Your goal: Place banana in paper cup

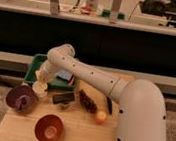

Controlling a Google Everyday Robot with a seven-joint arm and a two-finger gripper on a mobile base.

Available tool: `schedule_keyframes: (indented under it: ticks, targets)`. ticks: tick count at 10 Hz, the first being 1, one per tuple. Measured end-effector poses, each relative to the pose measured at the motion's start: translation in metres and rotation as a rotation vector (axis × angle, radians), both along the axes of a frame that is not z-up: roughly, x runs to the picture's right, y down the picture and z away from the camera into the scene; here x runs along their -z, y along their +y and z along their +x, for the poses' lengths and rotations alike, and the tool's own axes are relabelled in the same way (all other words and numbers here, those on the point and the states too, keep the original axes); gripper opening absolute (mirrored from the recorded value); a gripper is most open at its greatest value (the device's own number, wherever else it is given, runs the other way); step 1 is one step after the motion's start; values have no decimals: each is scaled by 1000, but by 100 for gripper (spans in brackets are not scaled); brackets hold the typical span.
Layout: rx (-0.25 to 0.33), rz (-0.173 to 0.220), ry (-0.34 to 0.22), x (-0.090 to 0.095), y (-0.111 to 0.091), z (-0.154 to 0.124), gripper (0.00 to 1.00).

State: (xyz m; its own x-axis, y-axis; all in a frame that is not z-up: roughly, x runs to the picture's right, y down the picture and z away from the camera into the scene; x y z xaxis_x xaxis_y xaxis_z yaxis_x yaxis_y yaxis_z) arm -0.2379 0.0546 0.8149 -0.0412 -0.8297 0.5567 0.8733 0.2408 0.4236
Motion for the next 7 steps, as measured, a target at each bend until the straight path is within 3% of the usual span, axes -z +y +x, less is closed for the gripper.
schedule_keyframes:
  ticks: [4, 7]
  targets:
    - [11, -10, -21, 4, 1, -1, 80]
    - [25, -6, 7, 5, 0, -2, 80]
